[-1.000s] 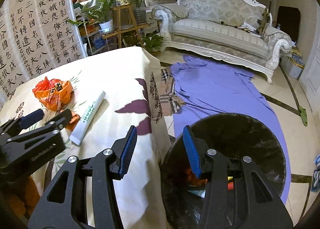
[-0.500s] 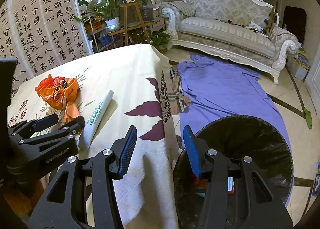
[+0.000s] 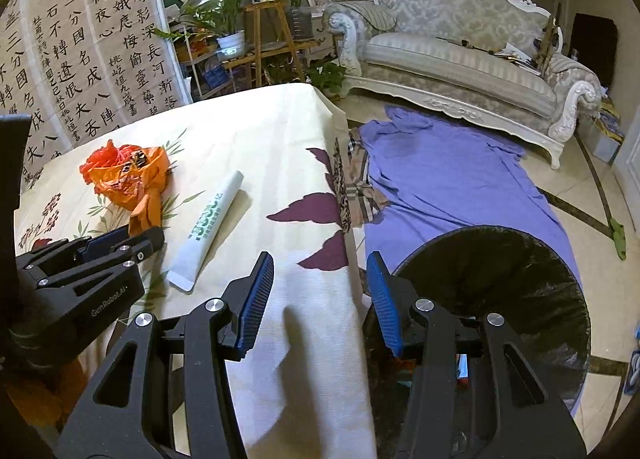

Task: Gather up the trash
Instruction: 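Grasp the orange cloth with the left tool while the right tool grasps the white tube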

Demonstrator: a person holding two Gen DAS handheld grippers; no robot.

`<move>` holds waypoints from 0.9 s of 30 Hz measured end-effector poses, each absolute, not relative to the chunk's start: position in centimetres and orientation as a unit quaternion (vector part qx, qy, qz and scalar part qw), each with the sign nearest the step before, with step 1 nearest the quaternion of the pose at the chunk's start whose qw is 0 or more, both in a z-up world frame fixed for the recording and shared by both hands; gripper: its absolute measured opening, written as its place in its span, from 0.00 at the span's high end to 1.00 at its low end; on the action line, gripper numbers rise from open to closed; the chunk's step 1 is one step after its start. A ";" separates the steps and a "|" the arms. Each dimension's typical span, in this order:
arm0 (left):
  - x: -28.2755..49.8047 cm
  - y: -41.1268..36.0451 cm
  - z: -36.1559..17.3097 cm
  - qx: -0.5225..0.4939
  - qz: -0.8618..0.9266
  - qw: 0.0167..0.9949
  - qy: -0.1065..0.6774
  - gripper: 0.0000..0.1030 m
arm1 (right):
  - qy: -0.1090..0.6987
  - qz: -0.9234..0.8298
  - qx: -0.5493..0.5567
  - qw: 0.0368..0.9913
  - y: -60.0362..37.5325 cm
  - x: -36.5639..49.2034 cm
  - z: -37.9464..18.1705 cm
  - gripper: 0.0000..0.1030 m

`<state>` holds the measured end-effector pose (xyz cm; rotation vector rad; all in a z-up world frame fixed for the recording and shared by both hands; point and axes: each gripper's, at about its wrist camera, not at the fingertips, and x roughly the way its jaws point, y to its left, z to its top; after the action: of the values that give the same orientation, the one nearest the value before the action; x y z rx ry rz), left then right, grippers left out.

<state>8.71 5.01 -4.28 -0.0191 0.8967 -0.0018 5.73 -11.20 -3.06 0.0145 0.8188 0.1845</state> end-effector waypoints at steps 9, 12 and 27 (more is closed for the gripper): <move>6.8 6.9 -4.1 -0.028 -0.005 0.902 0.430 0.89 | 0.398 0.105 0.000 0.911 -9.3 5.7 -3.0 0.54; 6.1 7.9 -4.0 -0.033 0.003 0.903 0.429 0.89 | 0.398 0.112 -0.003 0.911 -8.5 5.8 -2.9 0.54; 3.4 12.8 -3.8 -0.055 0.044 0.903 0.424 0.89 | 0.407 0.133 -0.020 0.903 -4.6 7.8 -3.2 0.54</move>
<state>3.43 12.79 -3.80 -0.1129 0.8774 0.0909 7.78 -4.64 -3.16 -0.0413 0.8420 0.2759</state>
